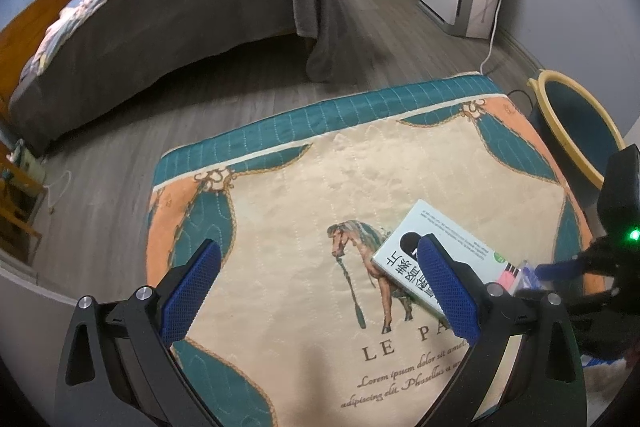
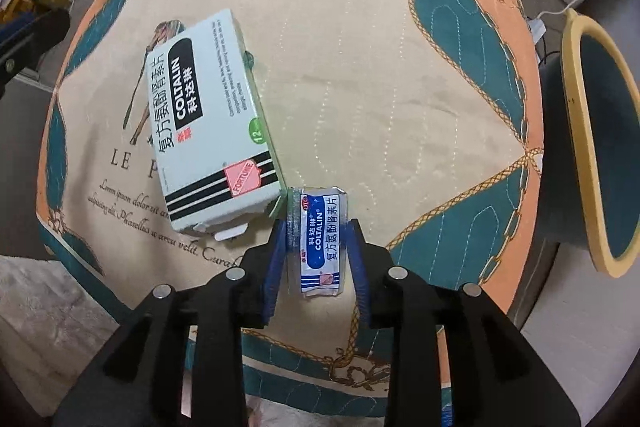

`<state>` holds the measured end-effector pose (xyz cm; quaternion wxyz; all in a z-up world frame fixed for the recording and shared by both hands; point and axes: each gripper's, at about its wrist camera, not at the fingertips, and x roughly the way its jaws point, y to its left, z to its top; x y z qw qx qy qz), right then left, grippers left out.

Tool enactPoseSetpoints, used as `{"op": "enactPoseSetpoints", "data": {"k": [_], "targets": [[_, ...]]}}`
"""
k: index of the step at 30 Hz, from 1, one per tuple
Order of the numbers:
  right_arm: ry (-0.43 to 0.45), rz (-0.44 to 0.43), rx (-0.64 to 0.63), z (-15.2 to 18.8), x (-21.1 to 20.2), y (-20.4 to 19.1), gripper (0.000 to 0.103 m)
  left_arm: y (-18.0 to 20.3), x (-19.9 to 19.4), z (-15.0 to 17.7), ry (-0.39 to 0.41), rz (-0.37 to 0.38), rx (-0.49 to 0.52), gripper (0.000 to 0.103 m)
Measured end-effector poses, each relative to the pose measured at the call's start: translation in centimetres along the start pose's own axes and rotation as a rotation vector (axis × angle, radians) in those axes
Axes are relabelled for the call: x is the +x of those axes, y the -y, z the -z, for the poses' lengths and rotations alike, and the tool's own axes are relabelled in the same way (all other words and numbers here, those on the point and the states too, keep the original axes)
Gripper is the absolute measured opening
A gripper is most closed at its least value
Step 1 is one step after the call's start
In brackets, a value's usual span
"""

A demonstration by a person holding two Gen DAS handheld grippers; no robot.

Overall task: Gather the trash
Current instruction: 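Grasp the blister pack with the right tool while the left tool grasps the white medicine box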

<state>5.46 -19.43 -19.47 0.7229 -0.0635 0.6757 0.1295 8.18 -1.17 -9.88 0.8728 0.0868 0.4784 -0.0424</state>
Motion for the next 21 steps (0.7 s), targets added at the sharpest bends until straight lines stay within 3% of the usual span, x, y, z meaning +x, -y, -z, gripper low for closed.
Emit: {"op": "enactPoseSetpoints", "data": {"k": [5,12,17,21], "targets": [[0.041,-0.02,0.071,-0.8,-1.6,0.7,0.03,0.8,0.1,0.2,-0.014,0.016,0.005,0.097],[0.22,0.02,0.171,-2.1,-7.5,4.4,0.03,3.2,1.0,1.2,-0.073,0.11,-0.108,0.097],[0.285,0.065,0.237,-2.7,-9.8,7.6,0.03,5.7,3.5,1.9,-0.143,0.106,-0.213,0.097],[0.318,0.023,0.282,-2.3,-10.9,9.0,0.03,7.3,5.7,2.6,-0.197,0.06,-0.296,0.097]]}}
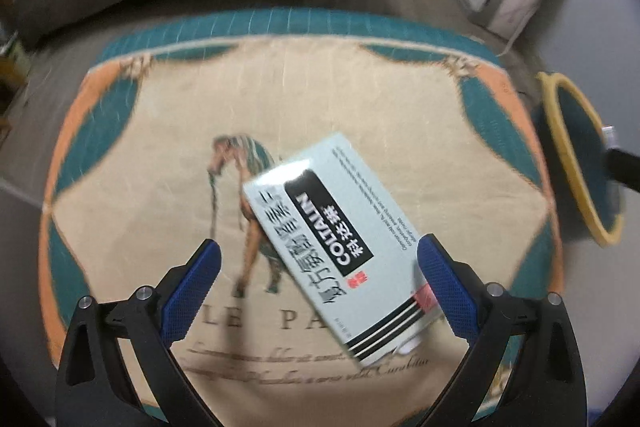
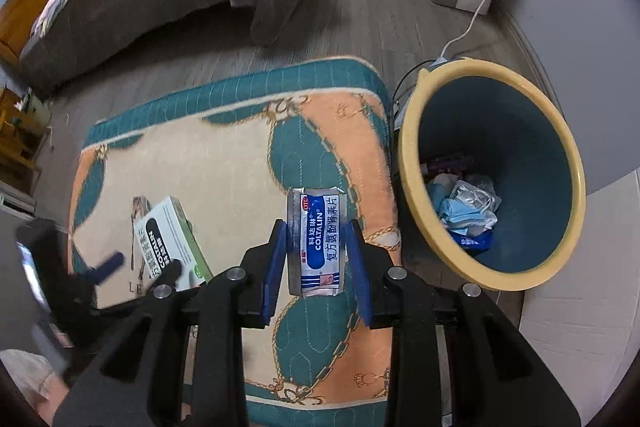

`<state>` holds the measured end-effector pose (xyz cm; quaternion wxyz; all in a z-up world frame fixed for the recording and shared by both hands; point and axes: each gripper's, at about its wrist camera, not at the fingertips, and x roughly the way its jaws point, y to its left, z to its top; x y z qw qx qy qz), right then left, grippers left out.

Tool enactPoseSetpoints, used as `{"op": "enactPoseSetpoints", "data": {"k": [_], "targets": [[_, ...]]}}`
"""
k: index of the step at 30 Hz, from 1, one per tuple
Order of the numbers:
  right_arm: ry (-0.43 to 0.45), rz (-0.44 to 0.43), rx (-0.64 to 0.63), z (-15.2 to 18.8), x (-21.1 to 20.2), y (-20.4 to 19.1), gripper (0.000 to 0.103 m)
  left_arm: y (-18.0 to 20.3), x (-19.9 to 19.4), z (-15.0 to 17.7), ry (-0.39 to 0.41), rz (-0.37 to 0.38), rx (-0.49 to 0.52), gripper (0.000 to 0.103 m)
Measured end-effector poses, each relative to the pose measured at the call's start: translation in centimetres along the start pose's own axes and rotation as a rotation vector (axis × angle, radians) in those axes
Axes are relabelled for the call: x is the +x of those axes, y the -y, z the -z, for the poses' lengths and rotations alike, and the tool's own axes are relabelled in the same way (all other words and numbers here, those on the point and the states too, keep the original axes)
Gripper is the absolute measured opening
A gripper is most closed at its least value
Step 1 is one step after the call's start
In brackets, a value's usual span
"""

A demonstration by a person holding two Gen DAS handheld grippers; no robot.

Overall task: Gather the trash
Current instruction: 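Grasp the blister pack with the right tool while the left tool grasps the white medicine box, then carry the medicine box and blister pack over the bin and open both tools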

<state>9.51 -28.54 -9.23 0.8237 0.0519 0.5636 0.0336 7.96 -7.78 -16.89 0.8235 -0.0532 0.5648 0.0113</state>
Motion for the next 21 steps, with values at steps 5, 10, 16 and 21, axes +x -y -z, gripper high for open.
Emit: {"op": "enactPoseSetpoints", "data": {"k": [5,10,16,21], "targets": [[0.012,-0.024,0.005,-0.3,-0.2,0.5,0.03,1.5,1.4,0.0,-0.037,0.007,-0.053,0.097],[0.013,-0.037,0.009,-0.3,-0.1,1.0,0.03,2.7,2.7,-0.7,-0.066,-0.022,-0.065,0.098],[0.022,-0.046,0.005,-0.5,-0.5,1.0,0.03,3.3,3.0,-0.4,-0.049,-0.061,0.015,0.088],[0.021,-0.048,0.011,-0.5,-0.7,1.2,0.03,1.6,2.0,-0.8,-0.043,-0.049,0.051,0.079]]}}
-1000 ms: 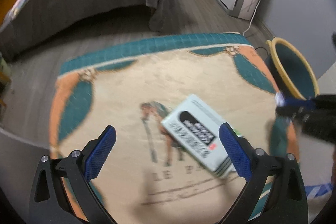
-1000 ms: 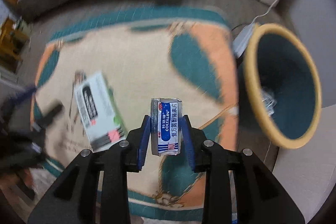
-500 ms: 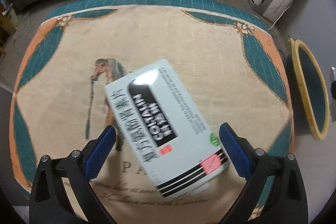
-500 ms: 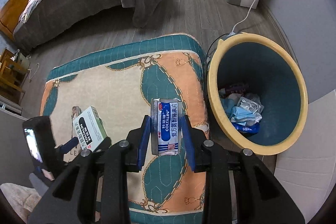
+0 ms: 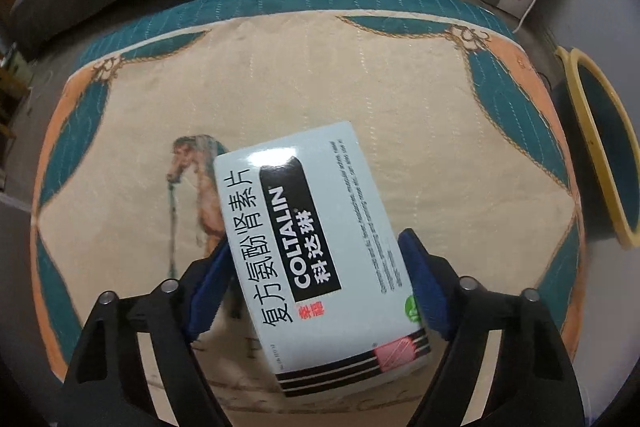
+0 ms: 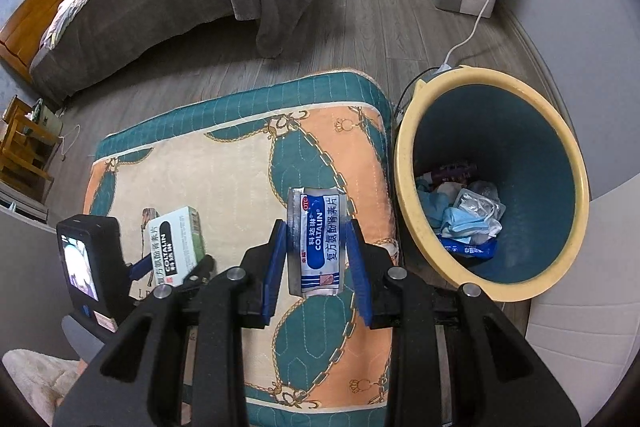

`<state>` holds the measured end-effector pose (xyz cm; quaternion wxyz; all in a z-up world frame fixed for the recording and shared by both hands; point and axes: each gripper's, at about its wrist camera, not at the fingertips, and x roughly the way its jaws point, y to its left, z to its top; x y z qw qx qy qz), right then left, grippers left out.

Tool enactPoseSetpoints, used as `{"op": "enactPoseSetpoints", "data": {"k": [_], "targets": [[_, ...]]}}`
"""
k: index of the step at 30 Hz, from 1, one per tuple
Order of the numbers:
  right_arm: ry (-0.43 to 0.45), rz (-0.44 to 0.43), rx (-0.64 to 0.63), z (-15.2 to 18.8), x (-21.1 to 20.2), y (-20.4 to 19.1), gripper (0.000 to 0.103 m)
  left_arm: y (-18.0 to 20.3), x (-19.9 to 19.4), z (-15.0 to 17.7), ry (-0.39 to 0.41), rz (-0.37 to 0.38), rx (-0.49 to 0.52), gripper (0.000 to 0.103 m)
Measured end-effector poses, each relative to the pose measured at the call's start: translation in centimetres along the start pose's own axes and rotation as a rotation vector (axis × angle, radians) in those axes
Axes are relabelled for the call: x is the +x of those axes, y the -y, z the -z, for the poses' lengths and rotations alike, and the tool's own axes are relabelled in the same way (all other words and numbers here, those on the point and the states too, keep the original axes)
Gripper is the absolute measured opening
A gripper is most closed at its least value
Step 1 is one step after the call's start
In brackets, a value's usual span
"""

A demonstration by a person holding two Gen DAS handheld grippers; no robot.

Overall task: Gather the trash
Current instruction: 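Carry the medicine box and blister pack over the bin and open both tools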

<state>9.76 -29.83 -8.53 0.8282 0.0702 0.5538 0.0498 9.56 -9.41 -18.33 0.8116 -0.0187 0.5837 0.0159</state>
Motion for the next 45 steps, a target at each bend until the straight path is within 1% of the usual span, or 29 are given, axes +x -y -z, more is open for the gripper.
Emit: {"op": "enactPoseSetpoints", "data": {"k": [2,5,8,11,14,17,18,22,25,31,33,36,41,45], "targets": [[0.006,-0.003,-0.001,-0.1,-0.2,-0.1,0.03,-0.9,-0.8,-0.2,0.022,-0.002,0.012,0.078],[0.021,0.002,-0.004,-0.4,-0.6,-0.1,0.03,-1.2,-2.9,-1.1,0.087,-0.022,0.078,0.078],[0.039,0.007,0.001,-0.7,-1.2,0.1,0.03,-1.2,-4.9,-2.0,0.139,-0.013,0.11,0.078],[0.063,0.006,0.014,-1.2,-1.9,0.7,0.03,-0.2,-6.8,-3.1,0.18,0.011,0.142,0.078],[0.096,0.035,0.02,-1.7,-2.7,1.8,0.03,1.8,-8.4,-4.2,0.206,0.046,0.181,0.078],[0.123,0.048,0.056,-2.2,-3.2,3.6,0.03,4.0,-9.1,-4.9,0.218,0.068,0.23,0.078],[0.13,0.053,0.067,-2.4,-3.4,4.2,0.03,5.5,-9.1,-5.2,0.224,0.076,0.253,0.078],[0.166,0.074,0.13,-2.8,-4.1,7.3,0.03,9.4,-10.3,-5.4,0.244,0.116,0.335,0.078],[0.169,0.06,0.208,-2.7,-4.0,10.2,0.03,11.9,-10.9,-5.5,0.258,0.146,0.389,0.078],[0.16,0.083,0.339,-1.7,-3.0,15.8,0.03,16.5,-10.8,-5.4,0.241,0.217,0.505,0.079],[0.153,0.069,0.399,-1.1,-2.6,17.9,0.03,18.2,-10.5,-5.2,0.237,0.228,0.557,0.079],[0.163,0.042,0.485,-0.3,-2.4,20.3,0.03,20.1,-9.7,-5.0,0.227,0.247,0.607,0.079],[0.184,0.029,0.535,0.3,-2.4,21.8,0.03,22.6,-8.4,-5.0,0.216,0.254,0.643,0.079],[0.202,0.03,0.531,0.4,-2.6,22.1,0.03,24.0,-8.1,-4.7,0.225,0.259,0.669,0.079]]}}
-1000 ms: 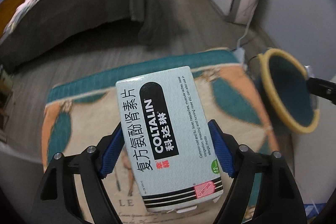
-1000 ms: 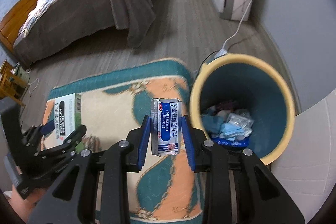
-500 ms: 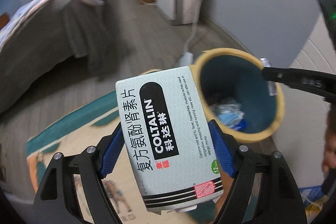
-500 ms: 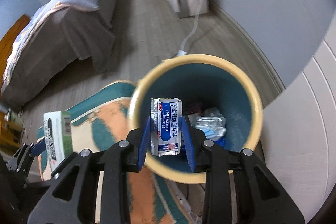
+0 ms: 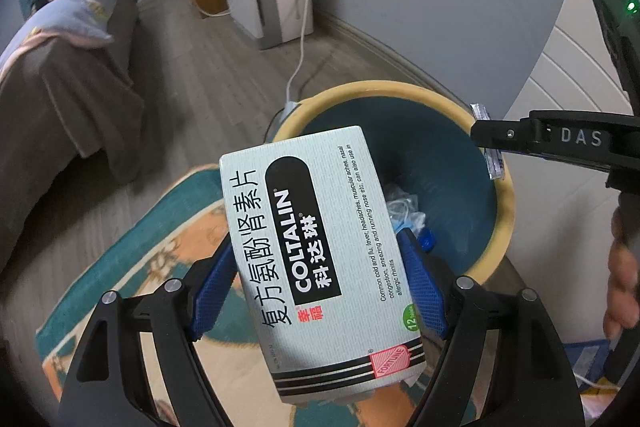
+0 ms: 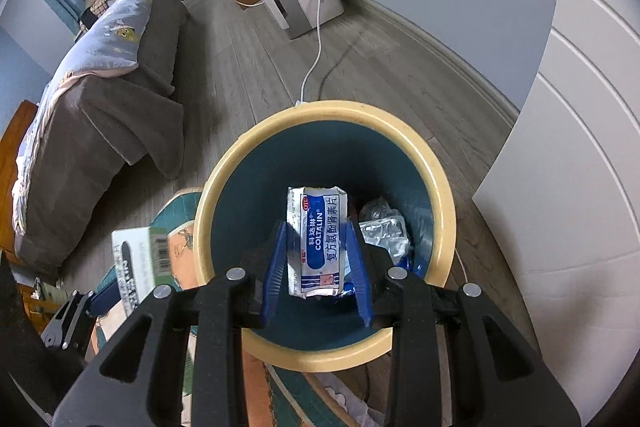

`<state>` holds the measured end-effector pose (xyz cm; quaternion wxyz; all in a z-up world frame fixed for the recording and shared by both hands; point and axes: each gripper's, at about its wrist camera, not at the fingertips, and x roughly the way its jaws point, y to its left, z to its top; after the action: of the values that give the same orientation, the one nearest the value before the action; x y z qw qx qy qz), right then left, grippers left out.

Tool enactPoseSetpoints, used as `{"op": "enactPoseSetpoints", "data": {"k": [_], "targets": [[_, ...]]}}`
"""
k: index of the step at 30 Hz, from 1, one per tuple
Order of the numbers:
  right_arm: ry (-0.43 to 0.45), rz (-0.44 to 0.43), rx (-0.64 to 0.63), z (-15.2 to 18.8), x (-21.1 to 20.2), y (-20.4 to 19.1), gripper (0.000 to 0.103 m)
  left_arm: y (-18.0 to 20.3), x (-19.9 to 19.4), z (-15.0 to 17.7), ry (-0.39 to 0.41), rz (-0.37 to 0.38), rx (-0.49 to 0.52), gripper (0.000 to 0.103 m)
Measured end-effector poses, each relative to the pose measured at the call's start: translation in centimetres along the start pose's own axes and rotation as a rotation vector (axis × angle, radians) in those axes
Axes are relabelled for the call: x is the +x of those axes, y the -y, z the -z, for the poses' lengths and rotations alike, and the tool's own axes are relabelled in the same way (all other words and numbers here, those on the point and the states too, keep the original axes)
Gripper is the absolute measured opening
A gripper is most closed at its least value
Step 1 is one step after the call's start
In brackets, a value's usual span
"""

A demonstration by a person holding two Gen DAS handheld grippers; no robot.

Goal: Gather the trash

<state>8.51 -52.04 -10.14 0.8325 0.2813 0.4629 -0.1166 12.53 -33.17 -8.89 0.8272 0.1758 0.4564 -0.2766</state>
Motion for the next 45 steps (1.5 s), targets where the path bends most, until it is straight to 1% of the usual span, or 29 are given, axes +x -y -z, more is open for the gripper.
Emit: {"op": "enactPoseSetpoints", "data": {"k": [6,9,10,11,12,13,14,17,19,22,24,25,27,29,34,35,38,41,45], "targets": [[0.037,-0.026,0.022,-0.5,-0.2,0.6,0.031,0.4,2.0,-1.6,0.014,-0.004,0.009,0.08],[0.056,-0.061,0.042,-0.8,-0.4,0.8,0.031,0.4,2.1,-2.3,0.037,-0.005,0.012,0.08],[0.06,-0.072,0.045,-0.9,-0.4,0.7,0.031,0.3,2.1,-2.6,0.046,-0.003,0.011,0.081],[0.062,-0.079,0.046,-1.0,-0.3,0.6,0.032,0.2,2.0,-2.8,0.059,-0.004,0.006,0.088],[0.067,-0.086,0.044,-1.0,-0.4,0.5,0.042,0.1,1.8,-3.0,0.076,-0.003,-0.003,0.093],[0.073,-0.087,0.043,-1.0,-0.4,0.4,0.049,-0.1,1.6,-3.1,0.089,0.001,-0.009,0.093],[0.079,-0.086,0.044,-1.1,-0.4,0.2,0.06,-0.3,1.4,-3.2,0.094,0.011,-0.014,0.093],[0.079,-0.079,0.045,-1.2,-0.4,0.0,0.06,-0.7,1.1,-3.0,0.088,0.004,-0.022,0.094],[0.072,-0.07,0.05,-1.2,-0.6,0.2,0.063,-1.6,0.2,-2.3,0.091,0.005,-0.05,0.094],[0.087,-0.03,0.015,-1.0,-1.8,-0.4,0.072,-2.5,-1.8,-1.2,0.105,-0.01,-0.073,0.095],[0.096,0.031,-0.048,-0.3,-2.9,-1.1,0.083,-2.8,-3.2,-0.5,0.118,-0.02,-0.086,0.098],[0.095,0.057,-0.074,0.0,-3.3,-1.3,0.085,-2.9,-3.8,-0.2,0.122,-0.018,-0.089,0.098],[0.099,0.089,-0.112,0.8,-4.5,-1.9,0.093,-3.0,-5.7,0.6,0.133,-0.024,-0.088,0.098],[0.114,0.104,-0.122,1.6,-5.9,-2.2,0.097,-2.6,-7.2,1.2,0.147,-0.033,-0.075,0.098],[0.133,0.105,-0.121,3.6,-8.5,-2.2,0.097,-2.0,-10.0,2.4,0.171,-0.03,-0.06,0.098],[0.133,0.11,-0.127,4.0,-8.8,-2.2,0.097,-1.8,-10.3,2.5,0.17,-0.042,-0.062,0.098],[0.151,0.153,-0.156,5.5,-9.8,-2.0,0.097,-1.4,-10.7,2.7,0.172,-0.062,-0.061,0.098],[0.164,0.175,-0.157,6.0,-10.4,-1.5,0.097,-1.1,-10.9,3.0,0.176,-0.046,-0.047,0.098],[0.184,0.161,-0.125,6.2,-10.7,-0.8,0.097,-1.4,-11.1,3.2,0.175,-0.018,-0.068,0.098]]}}
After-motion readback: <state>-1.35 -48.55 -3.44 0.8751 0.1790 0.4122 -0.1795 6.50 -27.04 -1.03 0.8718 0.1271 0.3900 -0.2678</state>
